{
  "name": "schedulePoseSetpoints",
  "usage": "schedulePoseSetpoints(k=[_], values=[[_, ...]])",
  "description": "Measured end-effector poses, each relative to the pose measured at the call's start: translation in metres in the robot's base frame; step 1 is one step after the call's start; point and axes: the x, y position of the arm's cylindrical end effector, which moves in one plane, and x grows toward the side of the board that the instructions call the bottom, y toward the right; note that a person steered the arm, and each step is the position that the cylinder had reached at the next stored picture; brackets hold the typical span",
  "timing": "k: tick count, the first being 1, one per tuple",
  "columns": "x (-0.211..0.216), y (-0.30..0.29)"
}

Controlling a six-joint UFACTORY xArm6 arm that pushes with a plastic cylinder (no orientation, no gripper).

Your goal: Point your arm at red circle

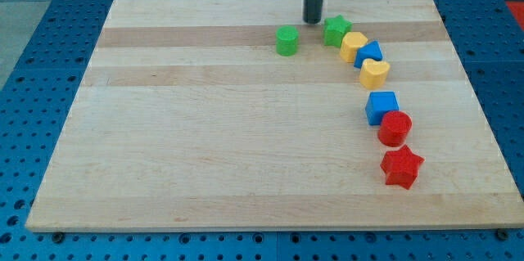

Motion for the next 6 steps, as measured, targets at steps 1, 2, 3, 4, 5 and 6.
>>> schedulePoseSetpoints(k=[1, 2, 3, 4, 5, 6], values=[[-0.001, 0.059], [-0.001, 0.068], [0.019, 0.067], [0.028, 0.052], [0.028, 0.033], [0.030, 0.023]])
